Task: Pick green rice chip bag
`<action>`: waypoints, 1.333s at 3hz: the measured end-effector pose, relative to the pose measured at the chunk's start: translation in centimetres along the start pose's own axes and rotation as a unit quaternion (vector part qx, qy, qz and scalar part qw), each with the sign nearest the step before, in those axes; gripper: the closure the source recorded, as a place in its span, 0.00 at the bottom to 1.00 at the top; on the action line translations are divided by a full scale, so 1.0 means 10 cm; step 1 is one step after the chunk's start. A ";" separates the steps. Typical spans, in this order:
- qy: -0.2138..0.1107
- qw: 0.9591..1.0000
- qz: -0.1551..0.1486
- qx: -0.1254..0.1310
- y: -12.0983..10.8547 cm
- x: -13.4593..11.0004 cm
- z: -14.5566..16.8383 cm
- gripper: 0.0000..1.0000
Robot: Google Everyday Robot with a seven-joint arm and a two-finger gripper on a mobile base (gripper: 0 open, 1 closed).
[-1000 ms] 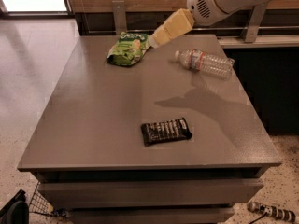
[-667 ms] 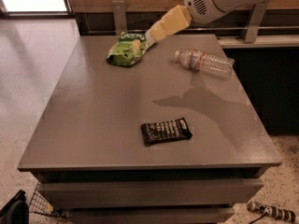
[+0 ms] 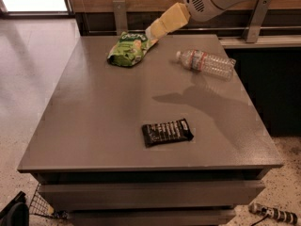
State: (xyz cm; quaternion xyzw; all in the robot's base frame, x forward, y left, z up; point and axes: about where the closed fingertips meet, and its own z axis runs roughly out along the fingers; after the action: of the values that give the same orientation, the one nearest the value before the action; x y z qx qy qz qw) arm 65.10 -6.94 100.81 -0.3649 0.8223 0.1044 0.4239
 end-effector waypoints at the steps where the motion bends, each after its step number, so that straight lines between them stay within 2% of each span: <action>1: 0.058 0.996 0.068 0.021 -0.33 -0.12 0.63 0.00; 2: 0.083 0.991 0.105 0.026 -0.44 -0.20 1.02 0.00; 3: 0.084 0.986 0.146 0.002 -0.37 -0.23 1.43 0.00; 4: 0.080 0.977 0.195 -0.035 -0.20 -0.21 1.87 0.00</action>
Offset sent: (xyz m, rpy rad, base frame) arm 0.1447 0.0425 -0.0532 0.0096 0.2691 -0.2703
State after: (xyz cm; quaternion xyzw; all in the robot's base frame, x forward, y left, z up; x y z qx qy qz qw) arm 78.85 1.73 91.11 -0.2197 0.9046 0.1840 0.3155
